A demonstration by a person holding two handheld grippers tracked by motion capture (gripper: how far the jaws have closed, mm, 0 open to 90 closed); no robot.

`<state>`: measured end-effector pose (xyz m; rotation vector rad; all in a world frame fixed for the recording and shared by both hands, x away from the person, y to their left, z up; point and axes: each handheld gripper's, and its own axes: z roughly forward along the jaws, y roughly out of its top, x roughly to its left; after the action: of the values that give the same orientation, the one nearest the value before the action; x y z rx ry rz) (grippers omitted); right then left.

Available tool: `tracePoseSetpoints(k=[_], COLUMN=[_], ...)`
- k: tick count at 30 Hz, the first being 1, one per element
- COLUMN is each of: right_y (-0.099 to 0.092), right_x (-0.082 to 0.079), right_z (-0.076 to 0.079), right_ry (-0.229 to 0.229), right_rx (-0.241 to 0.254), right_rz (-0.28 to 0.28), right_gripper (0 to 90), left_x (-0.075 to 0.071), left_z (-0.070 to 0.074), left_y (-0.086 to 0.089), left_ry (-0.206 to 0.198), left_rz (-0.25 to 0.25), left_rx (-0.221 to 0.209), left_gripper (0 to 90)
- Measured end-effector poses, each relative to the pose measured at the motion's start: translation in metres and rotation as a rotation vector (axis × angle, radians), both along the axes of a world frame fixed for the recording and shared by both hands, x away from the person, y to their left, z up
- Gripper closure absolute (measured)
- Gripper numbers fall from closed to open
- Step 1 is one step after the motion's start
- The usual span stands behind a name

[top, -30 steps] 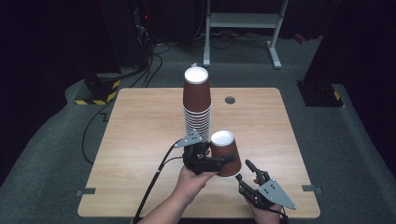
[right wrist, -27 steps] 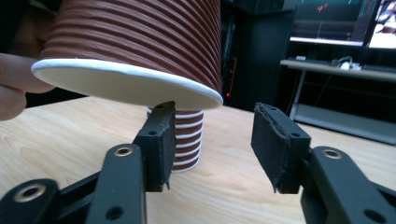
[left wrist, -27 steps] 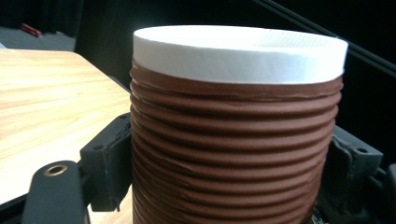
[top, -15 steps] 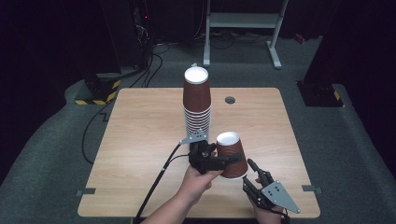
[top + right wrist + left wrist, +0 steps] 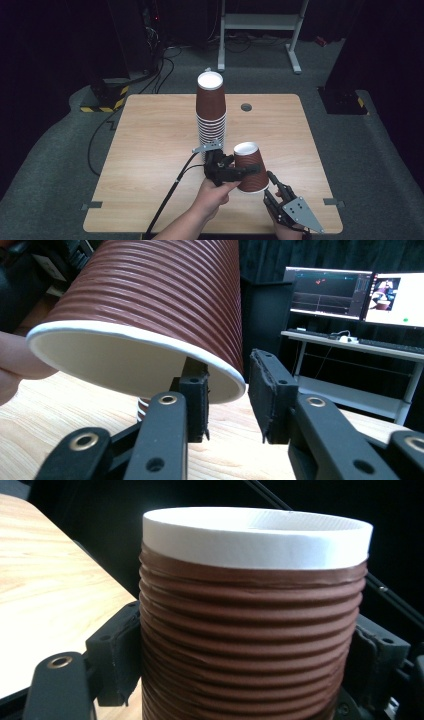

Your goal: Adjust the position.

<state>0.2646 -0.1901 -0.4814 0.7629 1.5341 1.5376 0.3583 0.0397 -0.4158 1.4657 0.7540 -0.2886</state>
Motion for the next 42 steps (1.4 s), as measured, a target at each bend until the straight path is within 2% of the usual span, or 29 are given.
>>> tracePoseSetpoints(k=[12,29,32,36,42], right_y=[-0.0013,-0.0019,-0.0019,-0.0011,-0.0001], right_x=[-0.0007,-0.0033,-0.0040,-0.0052,-0.0073], right_z=[-0.0001,0.0023,0.0025,0.0030,0.0035], right_ry=[-0.019,-0.032,-0.035,-0.040,-0.045], right_rx=[-0.003,-0.027,-0.030,-0.037,-0.044], right_rz=[-0.011,-0.036,-0.036,-0.037,-0.039], right_gripper=[78.7,82.7,83.9,84.1,84.5], left_x=[0.0007,0.0035,0.0029,0.0020,0.0027], left_z=[-0.0029,-0.0051,-0.0040,-0.0027,-0.0009], left_y=[0.0007,0.0017,0.0029,0.0035,0.0056], left_ry=[0.011,0.021,0.001,-0.015,-0.031], left_rz=[-0.009,-0.025,-0.006,-0.005,0.018], left_rx=[-0.012,-0.033,-0.020,-0.009,0.010], left_gripper=[19.0,18.4,17.6,17.1,15.0])
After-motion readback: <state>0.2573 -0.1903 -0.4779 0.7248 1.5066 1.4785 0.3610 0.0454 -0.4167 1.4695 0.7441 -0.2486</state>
